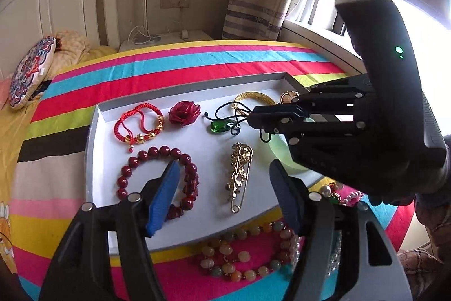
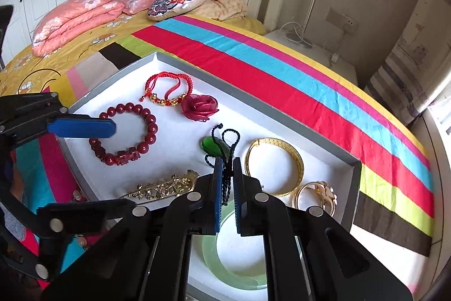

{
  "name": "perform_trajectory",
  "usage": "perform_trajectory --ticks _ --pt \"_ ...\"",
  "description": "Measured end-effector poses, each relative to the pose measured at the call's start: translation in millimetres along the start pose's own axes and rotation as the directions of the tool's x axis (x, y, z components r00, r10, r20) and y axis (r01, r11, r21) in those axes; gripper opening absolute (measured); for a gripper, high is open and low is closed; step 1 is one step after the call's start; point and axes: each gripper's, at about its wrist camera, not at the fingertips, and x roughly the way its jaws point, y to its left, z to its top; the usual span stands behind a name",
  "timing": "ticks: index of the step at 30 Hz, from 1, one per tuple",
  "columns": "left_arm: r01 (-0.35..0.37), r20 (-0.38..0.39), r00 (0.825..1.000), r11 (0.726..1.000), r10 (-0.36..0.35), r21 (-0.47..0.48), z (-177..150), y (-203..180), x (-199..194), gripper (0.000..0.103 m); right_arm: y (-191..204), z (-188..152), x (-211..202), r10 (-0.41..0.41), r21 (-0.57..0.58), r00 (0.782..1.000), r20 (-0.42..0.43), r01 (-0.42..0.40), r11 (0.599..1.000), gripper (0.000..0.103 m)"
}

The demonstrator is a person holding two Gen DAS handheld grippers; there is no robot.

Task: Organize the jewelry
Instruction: 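Open both grippers and withdraw them from the tray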

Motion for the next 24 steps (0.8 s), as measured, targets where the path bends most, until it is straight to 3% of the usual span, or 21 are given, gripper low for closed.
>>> perform_trajectory --ticks 2,3,6,7,11,16,19,24 --pt "-0.017 0.02 1.0 1.0 0.017 -0.001 -6 1 -13 0.074 -7 -3 -5 0.024 0.046 1.0 0.004 -0.024 0.999 0.009" --pt "-0.026 0.031 0.999 1.0 0.026 -0.005 -10 1 -19 0.076 -11 -5 -10 0.039 0.068 0.999 0.011 -0.039 0.997 0.015" --pt "-0.06 0.064 0.996 0.998 0.062 -0.023 -21 5 -40 0.086 -17 -13 -35 0.066 0.116 0.996 0.066 -0.073 0.99 0.051" --pt "-0.068 0.071 0.995 0.997 0.07 -0.028 -25 7 -45 0.088 -16 -17 -46 0.068 0.118 0.994 0.088 -0.078 0.99 0.054" --pt "-0.095 0.074 0.992 0.994 0.098 -0.051 -46 13 -67 0.089 -6 -38 -83 0.045 0.095 0.991 0.126 -0.057 0.994 0.054" --pt "-0.107 0.045 0.993 0.993 0.109 -0.048 -76 15 -81 0.09 13 -78 -113 0.092 0.085 0.985 0.144 -0.105 0.991 0.056" --pt "-0.13 0.007 0.992 0.991 0.13 -0.018 -95 11 -79 0.09 28 -102 -115 0.133 0.07 0.983 0.124 -0.143 0.987 0.056" --pt "-0.106 -0.03 0.994 0.994 0.105 -0.032 -100 7 -69 0.09 46 -118 -104 0.157 0.045 0.983 0.095 -0.162 0.986 0.056"
